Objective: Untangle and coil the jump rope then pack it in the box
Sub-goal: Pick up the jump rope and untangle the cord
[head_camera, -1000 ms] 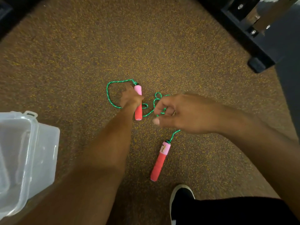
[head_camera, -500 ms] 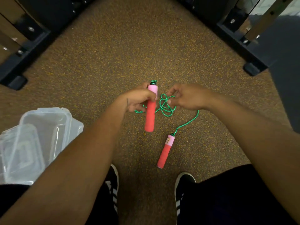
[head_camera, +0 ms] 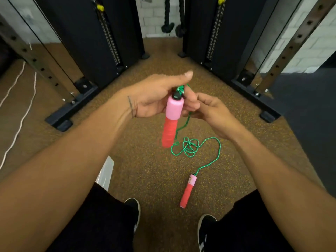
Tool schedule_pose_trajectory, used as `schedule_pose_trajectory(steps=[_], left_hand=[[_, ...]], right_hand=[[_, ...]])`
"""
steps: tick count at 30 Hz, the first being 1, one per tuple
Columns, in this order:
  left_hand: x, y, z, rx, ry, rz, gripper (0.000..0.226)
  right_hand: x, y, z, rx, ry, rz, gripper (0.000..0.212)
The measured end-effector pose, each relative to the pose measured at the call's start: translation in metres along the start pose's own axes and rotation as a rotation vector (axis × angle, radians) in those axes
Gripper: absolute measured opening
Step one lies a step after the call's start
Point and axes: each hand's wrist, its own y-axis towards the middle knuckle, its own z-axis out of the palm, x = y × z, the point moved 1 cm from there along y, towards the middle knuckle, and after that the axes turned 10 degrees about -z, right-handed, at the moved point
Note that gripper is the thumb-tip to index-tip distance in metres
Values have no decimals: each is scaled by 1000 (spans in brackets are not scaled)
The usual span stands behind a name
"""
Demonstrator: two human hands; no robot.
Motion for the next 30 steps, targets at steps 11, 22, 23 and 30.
schedule_pose_trajectory(steps=[11,22,23,30], left_hand=[[23,-9,16,-22,91,133,38],[36,-32,-113,-352,299,12,33],[42,-28,-105,-272,429,-95,26],[29,-6,-11,13,581,119,59]], right_hand=[[64,-5,-2,42,-189,-37,27],[67,-24,-107,-385,136,20,33],[67,-20,-101,-383,130,16,33],[78,-7,-12,155,-336,-44,32]])
